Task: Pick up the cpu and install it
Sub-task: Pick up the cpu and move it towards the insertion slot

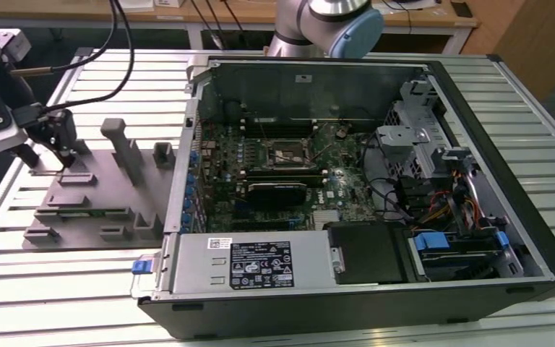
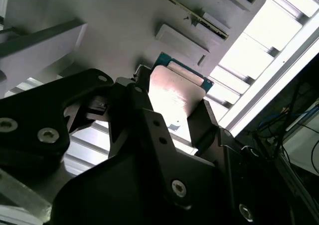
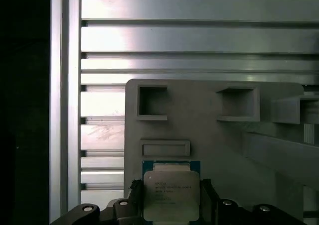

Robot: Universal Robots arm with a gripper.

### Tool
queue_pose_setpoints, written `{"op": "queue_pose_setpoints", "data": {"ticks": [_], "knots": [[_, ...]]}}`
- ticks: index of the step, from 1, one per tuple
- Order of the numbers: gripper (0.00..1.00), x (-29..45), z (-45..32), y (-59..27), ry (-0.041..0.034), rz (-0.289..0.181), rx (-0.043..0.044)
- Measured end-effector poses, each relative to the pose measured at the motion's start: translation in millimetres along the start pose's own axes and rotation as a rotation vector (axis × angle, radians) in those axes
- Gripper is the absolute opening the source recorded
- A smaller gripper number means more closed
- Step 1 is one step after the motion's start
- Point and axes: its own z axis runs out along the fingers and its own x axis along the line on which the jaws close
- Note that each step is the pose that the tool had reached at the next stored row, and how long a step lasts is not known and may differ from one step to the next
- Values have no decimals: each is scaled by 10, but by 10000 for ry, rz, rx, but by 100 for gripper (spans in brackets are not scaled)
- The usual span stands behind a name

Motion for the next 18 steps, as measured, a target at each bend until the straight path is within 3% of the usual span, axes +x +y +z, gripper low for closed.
{"op": "queue_pose_setpoints", "data": {"ticks": [18], "knots": [[55, -10, -304, 8, -56, -1, -2]]}}
